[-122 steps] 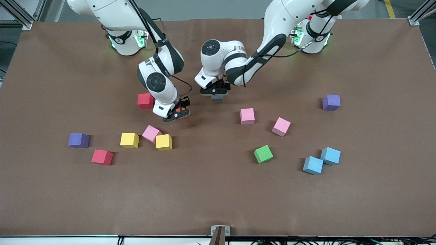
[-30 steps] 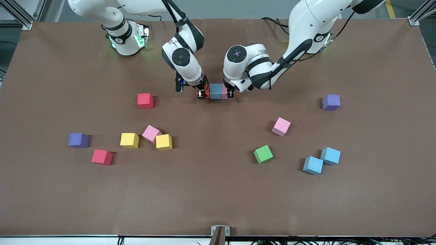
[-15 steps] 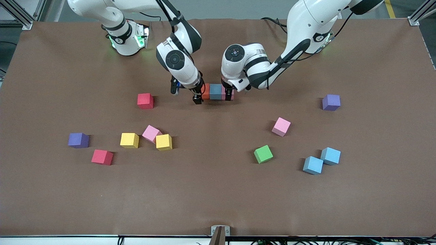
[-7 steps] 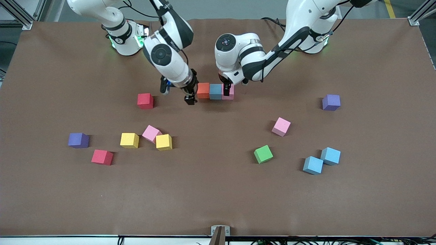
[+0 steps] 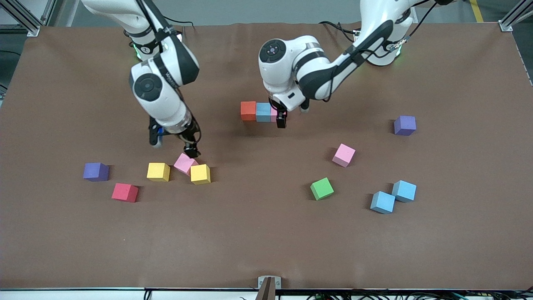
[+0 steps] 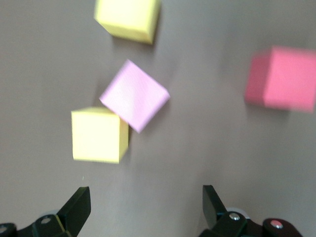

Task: Arrange 11 blocks into digit 3
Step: 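Move the right gripper to the yellow block while the left gripper withdraws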

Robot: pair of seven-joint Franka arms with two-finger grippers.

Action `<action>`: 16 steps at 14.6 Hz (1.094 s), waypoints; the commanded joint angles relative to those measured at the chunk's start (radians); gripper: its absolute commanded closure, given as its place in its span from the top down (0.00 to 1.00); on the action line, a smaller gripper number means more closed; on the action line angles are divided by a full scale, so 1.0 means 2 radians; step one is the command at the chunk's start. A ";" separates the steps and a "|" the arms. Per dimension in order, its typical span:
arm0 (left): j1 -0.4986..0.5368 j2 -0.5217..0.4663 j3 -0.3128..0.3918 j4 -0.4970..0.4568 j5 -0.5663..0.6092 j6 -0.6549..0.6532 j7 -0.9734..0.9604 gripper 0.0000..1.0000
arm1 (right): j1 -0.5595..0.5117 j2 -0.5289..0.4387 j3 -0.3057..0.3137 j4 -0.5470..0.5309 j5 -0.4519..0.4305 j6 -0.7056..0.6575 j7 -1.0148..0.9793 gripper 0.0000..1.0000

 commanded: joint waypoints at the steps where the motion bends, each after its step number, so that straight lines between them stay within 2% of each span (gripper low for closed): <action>1: 0.047 0.016 -0.006 0.043 0.009 -0.014 0.108 1.00 | -0.025 0.033 0.008 0.040 -0.017 -0.001 -0.121 1.00; 3: 0.075 0.020 0.000 0.062 0.010 -0.014 0.196 1.00 | -0.026 0.054 0.008 0.077 -0.018 0.000 -0.160 1.00; 5: 0.079 0.020 0.027 0.082 0.009 -0.017 0.286 1.00 | -0.039 0.074 0.008 0.116 -0.017 0.002 -0.166 1.00; 6: 0.079 0.020 0.042 0.092 0.010 -0.023 0.319 1.00 | -0.046 0.078 0.008 0.120 -0.016 0.009 -0.166 1.00; 8: 0.079 0.020 0.068 0.118 0.008 -0.029 0.402 1.00 | -0.046 0.086 0.008 0.119 -0.017 0.066 -0.172 1.00; 12: 0.083 0.020 0.125 0.173 -0.001 -0.065 0.571 1.00 | -0.046 0.088 0.010 0.121 -0.018 0.069 -0.242 1.00; 14: 0.096 0.019 0.134 0.190 -0.001 -0.089 0.648 1.00 | -0.049 0.091 0.010 0.123 -0.032 0.069 -0.271 1.00; 16: 0.127 0.017 0.135 0.211 -0.013 -0.106 0.714 1.00 | -0.051 0.095 0.010 0.124 -0.070 0.065 -0.377 1.00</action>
